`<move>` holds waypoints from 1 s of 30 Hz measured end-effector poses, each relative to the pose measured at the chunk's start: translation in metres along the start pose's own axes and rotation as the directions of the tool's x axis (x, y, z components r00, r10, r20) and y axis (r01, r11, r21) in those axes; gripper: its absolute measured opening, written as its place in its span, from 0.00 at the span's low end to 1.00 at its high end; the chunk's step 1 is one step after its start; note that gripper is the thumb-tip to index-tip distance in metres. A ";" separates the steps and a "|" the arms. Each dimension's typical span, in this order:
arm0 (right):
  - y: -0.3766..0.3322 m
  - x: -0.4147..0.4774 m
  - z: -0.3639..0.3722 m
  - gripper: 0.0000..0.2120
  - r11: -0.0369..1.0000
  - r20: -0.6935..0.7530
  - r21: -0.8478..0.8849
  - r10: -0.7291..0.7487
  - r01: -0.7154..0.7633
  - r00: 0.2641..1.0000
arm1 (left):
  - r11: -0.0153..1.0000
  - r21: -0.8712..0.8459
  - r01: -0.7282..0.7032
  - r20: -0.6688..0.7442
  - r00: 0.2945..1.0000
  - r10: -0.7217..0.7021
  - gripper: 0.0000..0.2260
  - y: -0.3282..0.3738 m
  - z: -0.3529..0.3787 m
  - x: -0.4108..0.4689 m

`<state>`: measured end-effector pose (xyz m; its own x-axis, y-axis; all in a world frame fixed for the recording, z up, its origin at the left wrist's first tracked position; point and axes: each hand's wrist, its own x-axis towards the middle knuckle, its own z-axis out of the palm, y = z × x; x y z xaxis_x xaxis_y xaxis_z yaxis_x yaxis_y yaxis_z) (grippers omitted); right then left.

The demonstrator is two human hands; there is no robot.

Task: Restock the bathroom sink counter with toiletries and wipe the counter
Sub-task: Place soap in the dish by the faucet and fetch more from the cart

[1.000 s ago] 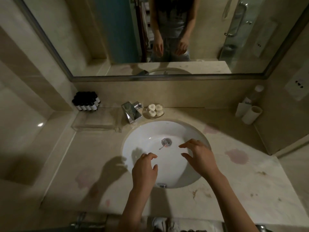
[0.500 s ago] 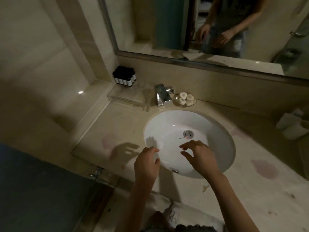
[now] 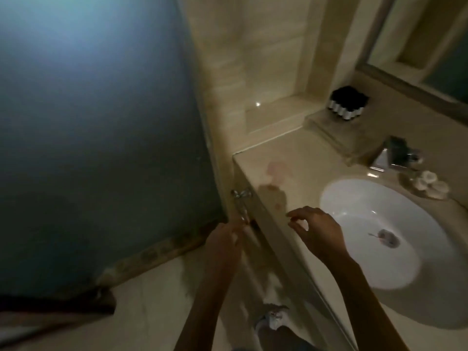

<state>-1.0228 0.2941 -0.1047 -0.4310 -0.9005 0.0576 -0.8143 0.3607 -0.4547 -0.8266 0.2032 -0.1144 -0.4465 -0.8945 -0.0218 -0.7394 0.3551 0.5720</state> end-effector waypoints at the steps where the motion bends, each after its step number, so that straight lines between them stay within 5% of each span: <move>1: -0.009 -0.003 0.007 0.07 0.999 0.003 0.030 -0.046 0.046 0.999 | 0.999 0.008 0.045 -0.027 0.999 -0.045 0.07 -0.010 -0.006 -0.011; 9: -0.094 -0.033 0.046 0.07 0.943 0.146 0.159 -0.315 0.292 0.938 | 0.958 -0.017 0.287 -0.162 0.944 -0.286 0.12 -0.063 -0.041 -0.112; 14: -0.171 -0.050 0.081 0.07 0.843 0.278 0.227 -0.536 0.488 0.797 | 0.869 -0.067 0.490 -0.335 0.809 -0.482 0.12 -0.099 -0.076 -0.184; 21: -0.296 -0.102 0.123 0.09 0.566 0.382 0.374 -0.816 0.735 0.434 | 0.613 -0.199 0.765 -0.493 0.463 -0.737 0.13 -0.134 -0.120 -0.283; 30: -0.403 -0.206 0.163 0.06 0.145 0.346 0.637 -0.931 0.757 -0.113 | 0.190 -0.462 0.866 -0.547 -0.111 -0.830 0.13 -0.135 -0.133 -0.408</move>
<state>-0.5421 0.2949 -0.0776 0.9418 -0.3179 0.1096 -0.1962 -0.7842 -0.5886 -0.4779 0.4839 -0.0735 0.9386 -0.3442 -0.0232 -0.2939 -0.8330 0.4688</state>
